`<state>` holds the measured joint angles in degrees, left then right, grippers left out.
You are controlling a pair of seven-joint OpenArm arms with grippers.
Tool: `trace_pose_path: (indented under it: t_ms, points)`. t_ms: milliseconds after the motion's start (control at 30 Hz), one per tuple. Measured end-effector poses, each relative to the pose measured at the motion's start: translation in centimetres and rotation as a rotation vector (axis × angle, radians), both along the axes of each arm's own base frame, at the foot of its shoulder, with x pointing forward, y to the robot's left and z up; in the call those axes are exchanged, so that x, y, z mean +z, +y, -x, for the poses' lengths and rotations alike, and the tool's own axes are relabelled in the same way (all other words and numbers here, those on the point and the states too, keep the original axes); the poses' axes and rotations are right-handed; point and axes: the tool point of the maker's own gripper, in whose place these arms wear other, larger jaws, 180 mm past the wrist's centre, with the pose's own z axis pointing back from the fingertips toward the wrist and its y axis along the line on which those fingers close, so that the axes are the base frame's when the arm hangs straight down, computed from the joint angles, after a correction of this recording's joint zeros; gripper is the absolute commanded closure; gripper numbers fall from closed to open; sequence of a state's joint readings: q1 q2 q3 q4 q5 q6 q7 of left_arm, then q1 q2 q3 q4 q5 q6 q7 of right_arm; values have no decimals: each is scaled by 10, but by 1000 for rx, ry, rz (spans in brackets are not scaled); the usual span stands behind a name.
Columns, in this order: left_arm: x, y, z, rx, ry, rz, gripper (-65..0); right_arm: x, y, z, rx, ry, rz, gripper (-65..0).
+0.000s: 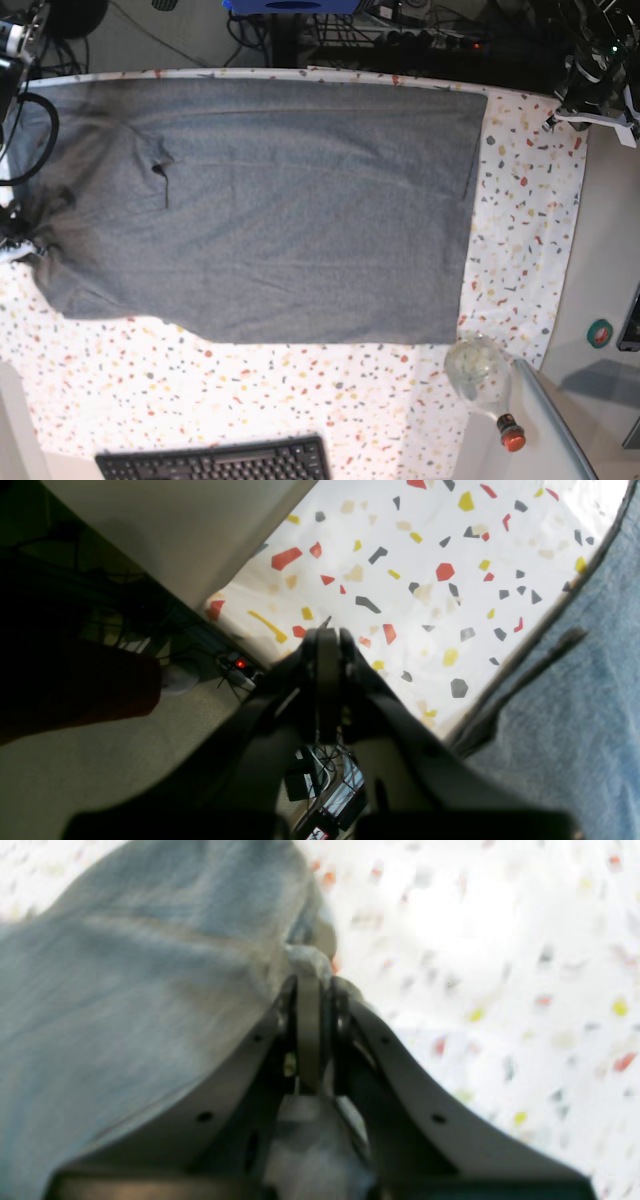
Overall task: Layout the t-shirt on the table in an organized manner, then fold the t-shirt properly
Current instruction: 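Tuck the shirt side edge inward with the right gripper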
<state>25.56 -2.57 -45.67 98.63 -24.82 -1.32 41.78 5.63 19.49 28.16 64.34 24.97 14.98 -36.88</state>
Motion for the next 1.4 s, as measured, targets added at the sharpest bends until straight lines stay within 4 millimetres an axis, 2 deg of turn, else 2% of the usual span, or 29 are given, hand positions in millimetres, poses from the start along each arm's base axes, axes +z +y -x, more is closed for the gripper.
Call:
trace_pose_path:
  t_ms: [167,267,367,533,633,700,767,833,900,1000,1033,1100,1233,1400]
  points:
    - [0,0,-3,0,-3,-2,0,22,15,34,-11,25,-1,0]
    - [3,0,-10,-3,-20,-4,0,24,45,50,11,20,-33,0]
    - [3,0,-10,-4,-20,-4,0,17,68,66,0,26,-81,0]
    - [2,0,-8,-1,-15,-5,0,8,66,83,-41,50,-91,-12]
    - [2,1,-8,-1,-16,-5,0,3,76,88,-44,55,-115,-269]
    - [2,1,-8,-1,-14,-6,0,4,80,91,-39,64,-122,-372]
    - [2,1,-8,-1,-15,-5,0,18,76,88,-29,39,-87,-399]
    - [2,1,-8,0,-16,-3,0,35,71,77,-25,-15,-53,-387]
    - [2,1,-8,0,-15,-5,0,42,67,63,-23,-39,-45,-383]
    - [3,3,-7,2,-15,-8,0,44,56,23,-3,-66,-79,-383]
    - [3,3,-7,2,-15,-9,0,39,50,9,-9,-57,-89,-383]
    - [3,3,-7,3,-16,-8,0,18,43,-3,-22,9,-131,-383]
    - [2,2,-5,5,-11,-6,0,-24,48,-11,-46,95,-224,-383]
    - [2,3,-3,6,-7,-7,0,-50,50,-12,-48,118,-225,-383]
